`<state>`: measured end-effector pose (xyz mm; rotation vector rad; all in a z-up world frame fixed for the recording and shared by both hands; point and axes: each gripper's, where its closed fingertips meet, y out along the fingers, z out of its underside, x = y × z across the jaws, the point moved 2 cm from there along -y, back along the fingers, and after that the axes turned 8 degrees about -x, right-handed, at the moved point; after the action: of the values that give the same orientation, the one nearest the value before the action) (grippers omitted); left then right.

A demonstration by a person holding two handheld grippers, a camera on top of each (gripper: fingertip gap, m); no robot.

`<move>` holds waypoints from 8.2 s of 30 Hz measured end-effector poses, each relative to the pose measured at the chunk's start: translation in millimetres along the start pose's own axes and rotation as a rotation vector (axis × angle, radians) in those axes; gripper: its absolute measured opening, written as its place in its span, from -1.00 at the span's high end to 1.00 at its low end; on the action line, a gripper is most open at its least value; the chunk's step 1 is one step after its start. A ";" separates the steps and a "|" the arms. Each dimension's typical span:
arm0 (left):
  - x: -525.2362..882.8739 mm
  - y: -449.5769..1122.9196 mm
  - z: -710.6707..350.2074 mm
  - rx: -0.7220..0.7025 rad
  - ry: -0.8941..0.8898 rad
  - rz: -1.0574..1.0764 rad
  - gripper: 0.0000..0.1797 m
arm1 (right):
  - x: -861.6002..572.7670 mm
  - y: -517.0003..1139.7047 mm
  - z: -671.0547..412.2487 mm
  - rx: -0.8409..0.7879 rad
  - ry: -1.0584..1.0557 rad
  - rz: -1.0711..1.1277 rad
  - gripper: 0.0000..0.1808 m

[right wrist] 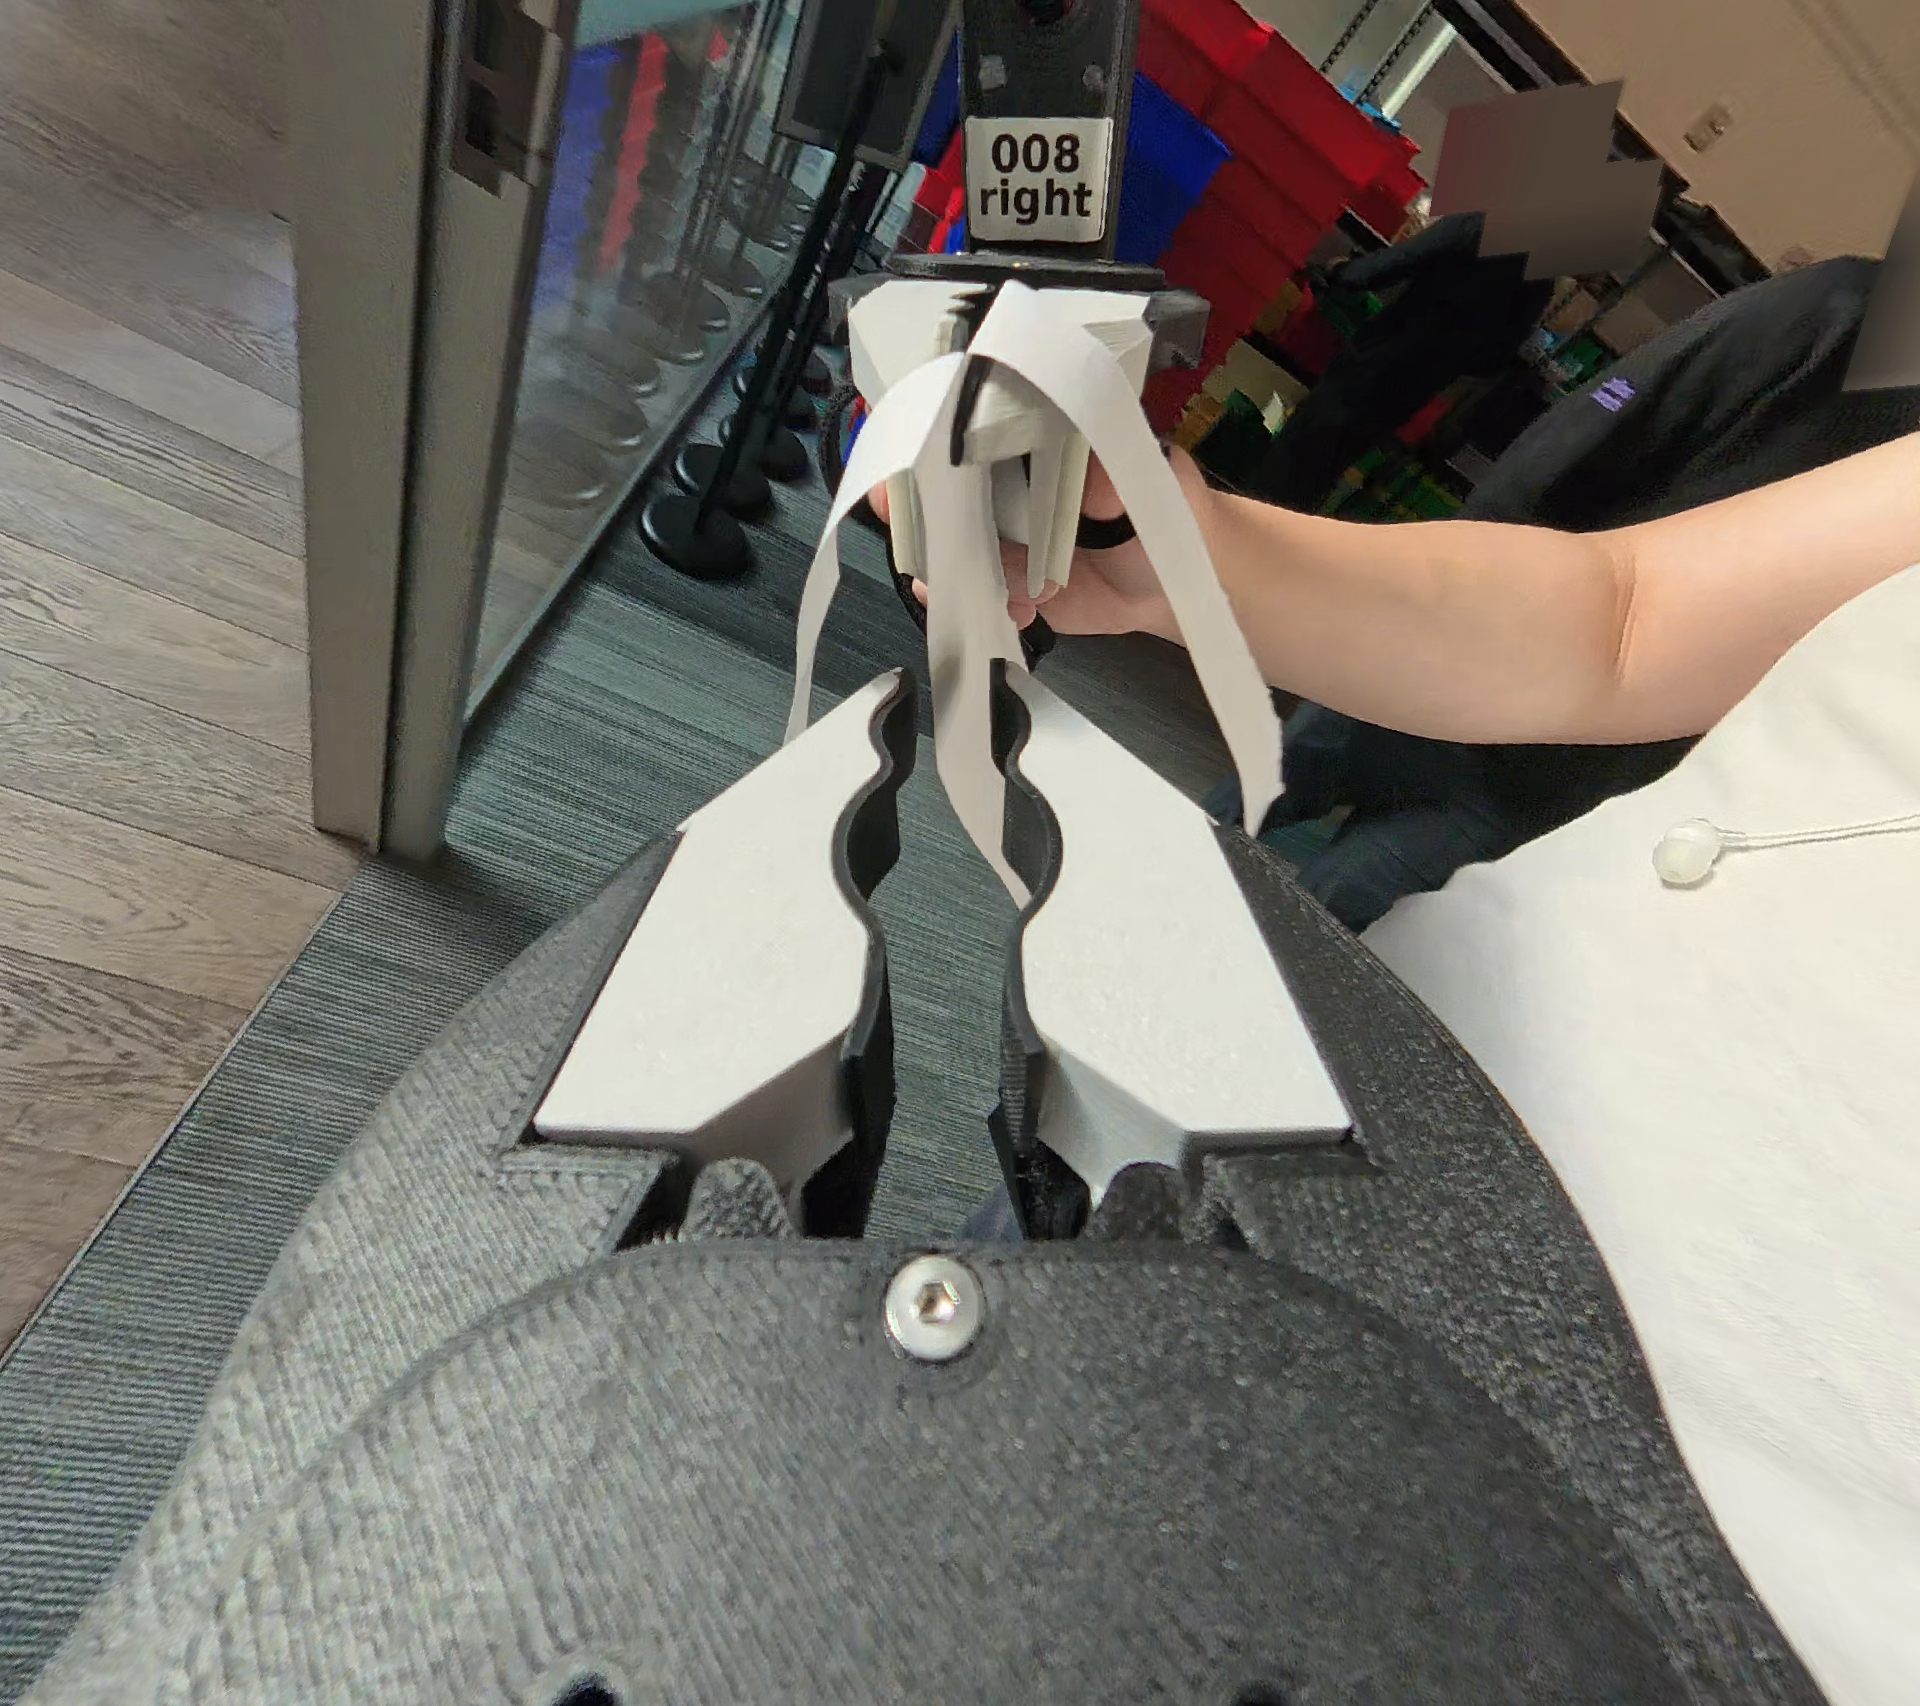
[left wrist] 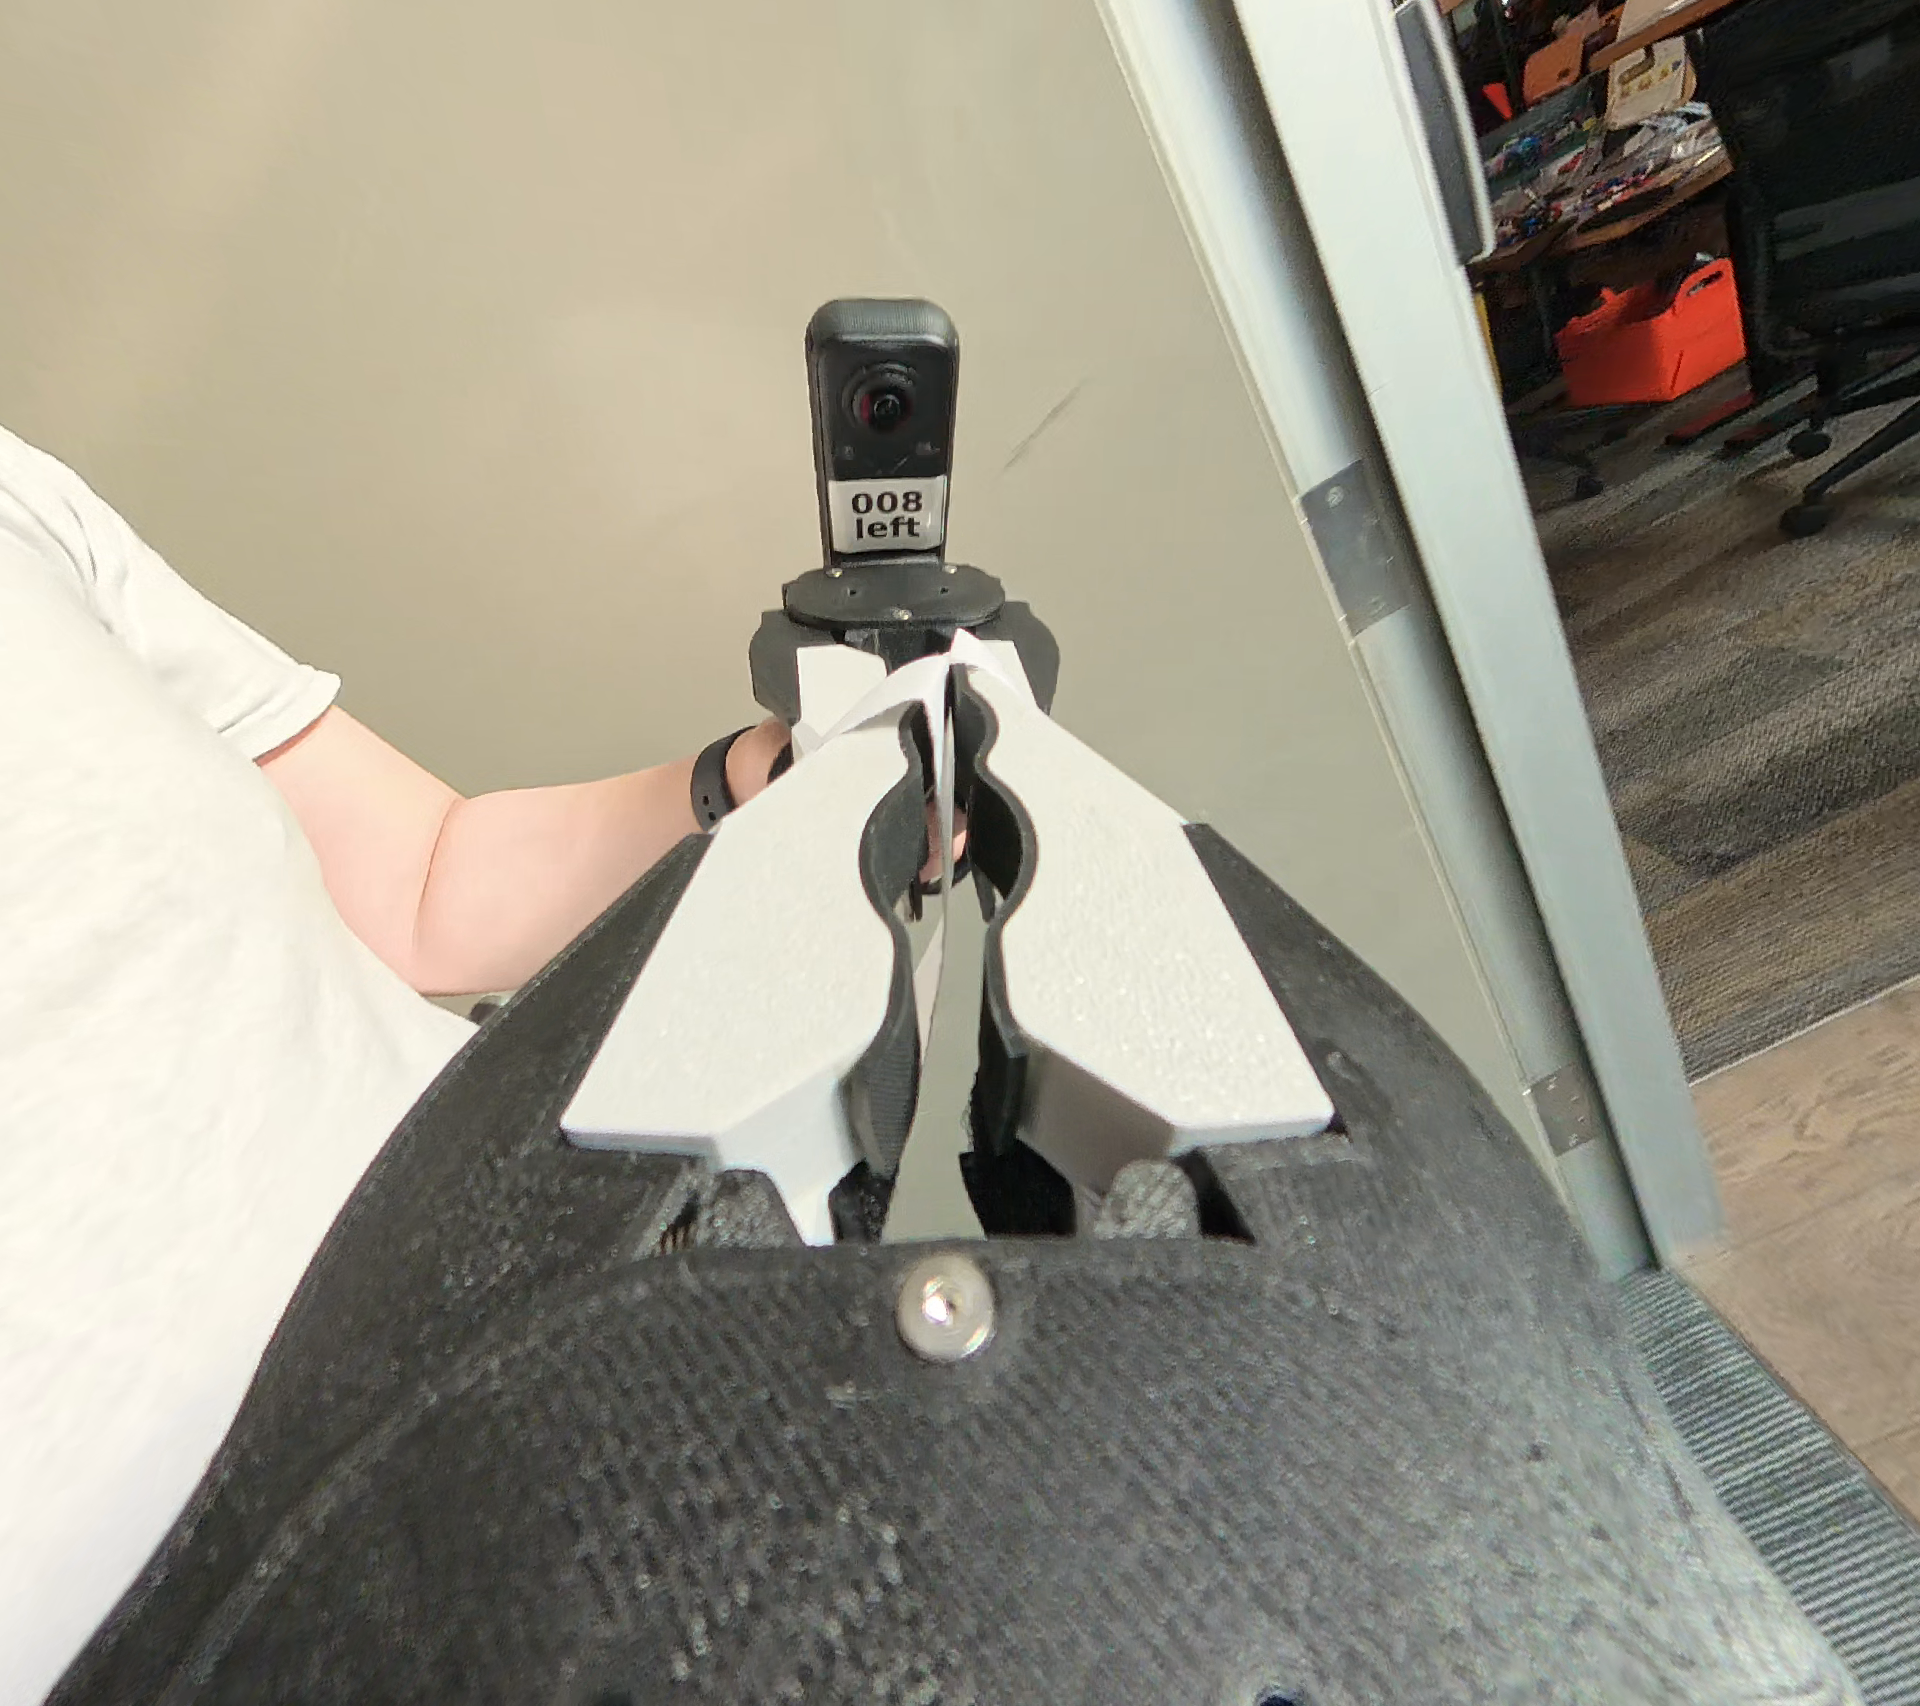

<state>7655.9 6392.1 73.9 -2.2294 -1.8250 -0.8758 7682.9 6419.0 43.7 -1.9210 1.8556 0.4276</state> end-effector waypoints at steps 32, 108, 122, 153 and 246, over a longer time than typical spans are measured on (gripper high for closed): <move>-971.0 -90.8 -680.2 -0.069 0.032 0.067 1.00 | 921.5 407.3 -638.1 0.118 0.038 0.292 1.00; -1776.5 -1001.5 -1788.3 -0.037 -0.337 2.039 0.42 | 1965.6 1445.5 -1315.2 0.575 -0.057 0.570 0.92; -2189.7 -973.6 -1527.7 -0.220 0.214 1.502 0.32 | 2197.7 1479.0 -1324.8 0.538 -0.119 0.441 0.75; -2886.5 -834.4 -1013.3 0.791 0.523 1.206 0.39 | 2730.2 1416.5 -1182.2 0.669 -0.161 0.019 0.75; -2111.3 -1033.4 -1316.1 -0.559 0.301 2.451 0.27 | 2091.6 1641.8 -1249.3 0.660 0.516 0.139 0.19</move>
<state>6021.4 4265.5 -177.8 -2.1266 1.5910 -0.6649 6069.0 3968.0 -92.1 -1.5199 2.0805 -0.6362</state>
